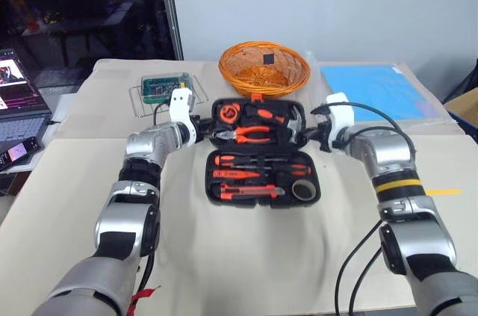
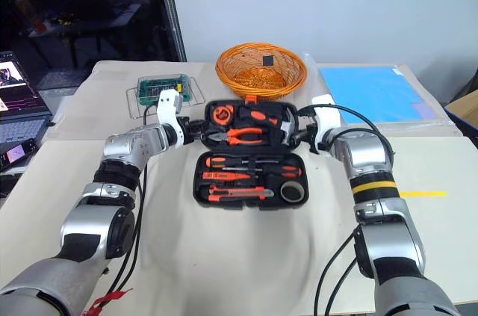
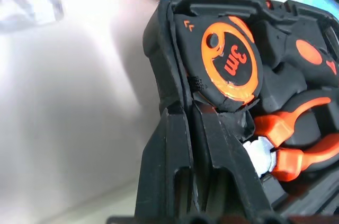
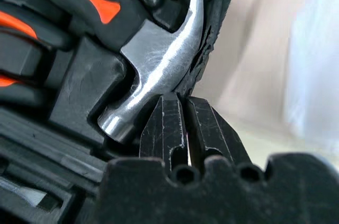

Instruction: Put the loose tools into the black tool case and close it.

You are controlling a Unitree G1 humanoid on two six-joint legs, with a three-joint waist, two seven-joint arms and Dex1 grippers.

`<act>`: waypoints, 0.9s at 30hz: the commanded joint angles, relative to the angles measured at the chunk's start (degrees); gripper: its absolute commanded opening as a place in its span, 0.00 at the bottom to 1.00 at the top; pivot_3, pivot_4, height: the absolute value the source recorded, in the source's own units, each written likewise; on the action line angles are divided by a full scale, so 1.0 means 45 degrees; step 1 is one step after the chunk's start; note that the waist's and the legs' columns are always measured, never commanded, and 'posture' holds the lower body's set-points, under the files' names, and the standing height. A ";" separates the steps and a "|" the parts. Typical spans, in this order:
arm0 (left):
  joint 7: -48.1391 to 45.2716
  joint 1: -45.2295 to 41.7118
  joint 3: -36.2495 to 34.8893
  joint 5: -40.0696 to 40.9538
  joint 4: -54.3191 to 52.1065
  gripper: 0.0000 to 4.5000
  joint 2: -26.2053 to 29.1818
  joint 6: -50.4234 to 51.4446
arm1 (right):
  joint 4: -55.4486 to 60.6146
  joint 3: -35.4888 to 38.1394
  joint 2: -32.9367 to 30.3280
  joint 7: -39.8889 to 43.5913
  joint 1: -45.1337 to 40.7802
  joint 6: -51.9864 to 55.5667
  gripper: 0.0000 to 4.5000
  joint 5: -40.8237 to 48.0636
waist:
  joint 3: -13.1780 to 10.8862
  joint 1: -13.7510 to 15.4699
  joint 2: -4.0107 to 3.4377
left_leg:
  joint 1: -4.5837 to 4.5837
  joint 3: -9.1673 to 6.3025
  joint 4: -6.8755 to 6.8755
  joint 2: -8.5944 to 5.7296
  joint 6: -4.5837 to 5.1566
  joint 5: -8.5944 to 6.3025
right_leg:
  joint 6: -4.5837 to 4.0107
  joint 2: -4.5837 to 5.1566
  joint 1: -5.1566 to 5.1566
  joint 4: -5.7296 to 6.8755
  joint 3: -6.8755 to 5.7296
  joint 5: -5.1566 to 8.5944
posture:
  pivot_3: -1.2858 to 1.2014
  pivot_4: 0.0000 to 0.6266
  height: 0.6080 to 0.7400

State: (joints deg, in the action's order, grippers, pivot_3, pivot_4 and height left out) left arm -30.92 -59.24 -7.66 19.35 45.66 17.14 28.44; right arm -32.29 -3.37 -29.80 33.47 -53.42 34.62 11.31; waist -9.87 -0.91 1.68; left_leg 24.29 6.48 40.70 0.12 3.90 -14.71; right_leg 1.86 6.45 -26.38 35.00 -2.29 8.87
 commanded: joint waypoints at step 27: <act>-0.8501 0.9047 0.1335 0.0457 -0.9991 0.60 0.7402 -0.1442 | 1.2645 0.4666 -0.5773 0.4356 1.3529 -0.3063 0.60 -0.0108 | 0.0035 0.0232 -0.0039 | -0.0077 0.0047 -0.0061 0.0057 0.0053 -0.0056 | 0.0020 0.0011 0.0081 -0.0189 -0.0064 0.0005 | 0.52 0.24 1.00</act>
State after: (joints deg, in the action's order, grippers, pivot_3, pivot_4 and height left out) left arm -65.32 -19.09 0.86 19.68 2.39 46.67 19.25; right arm 20.71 12.18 -53.20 50.20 3.52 20.77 11.46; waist -9.72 0.13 1.51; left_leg 23.97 6.69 40.43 0.38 4.17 -14.98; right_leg 1.96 6.49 -26.04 34.14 -2.58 8.91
